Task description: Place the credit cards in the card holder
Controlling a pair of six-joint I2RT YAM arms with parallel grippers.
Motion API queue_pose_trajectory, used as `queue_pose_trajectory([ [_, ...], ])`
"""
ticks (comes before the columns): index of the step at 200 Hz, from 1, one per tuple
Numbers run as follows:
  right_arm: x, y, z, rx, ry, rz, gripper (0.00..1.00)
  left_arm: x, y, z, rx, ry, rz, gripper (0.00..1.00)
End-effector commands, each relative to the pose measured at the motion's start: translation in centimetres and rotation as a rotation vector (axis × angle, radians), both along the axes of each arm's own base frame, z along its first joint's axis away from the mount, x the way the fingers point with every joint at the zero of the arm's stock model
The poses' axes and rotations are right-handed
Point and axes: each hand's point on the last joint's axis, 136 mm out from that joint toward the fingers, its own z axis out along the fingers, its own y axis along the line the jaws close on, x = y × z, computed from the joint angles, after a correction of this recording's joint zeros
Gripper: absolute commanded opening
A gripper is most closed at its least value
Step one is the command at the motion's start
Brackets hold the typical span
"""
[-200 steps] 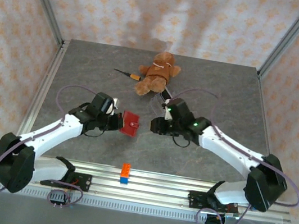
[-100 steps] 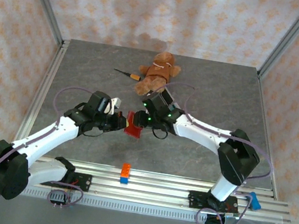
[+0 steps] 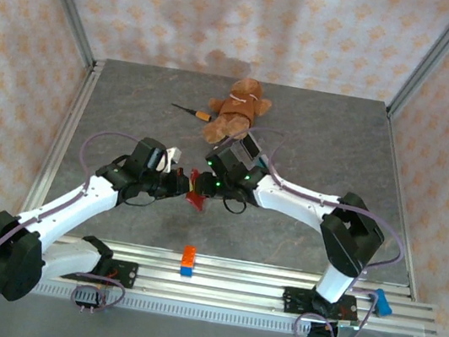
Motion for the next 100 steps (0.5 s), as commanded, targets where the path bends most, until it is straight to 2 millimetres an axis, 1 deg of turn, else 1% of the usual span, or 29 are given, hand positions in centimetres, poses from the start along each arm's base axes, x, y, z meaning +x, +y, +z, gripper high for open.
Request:
queue_pose_trajectory([
  [1,-1.3,-0.2,0.7,0.021,0.022,0.007,0.42,1.0,0.1,0.0,0.013,-0.032,0.018,0.00],
  [23,-1.5,-0.2,0.4,0.009,0.026,0.027,0.41,1.1,0.0,-0.4,-0.004,-0.032,0.032,0.00],
  [47,-2.0,-0.1,-0.3,0.010,0.053,0.039,0.40,1.4,-0.3,0.0,-0.019,-0.035,0.027,0.00],
  [64,-2.2,0.1,-0.4,0.027,0.065,0.042,0.38,1.5,-0.2,0.2,-0.011,-0.039,0.033,0.00],
  [76,-2.1,-0.1,-0.7,0.017,0.061,0.037,0.36,1.7,-0.2,0.2,-0.016,-0.046,0.037,0.00],
  [100,-1.8,-0.6,-1.5,-0.021,0.046,0.018,0.29,1.8,-0.6,0.4,-0.028,-0.042,0.031,0.00],
])
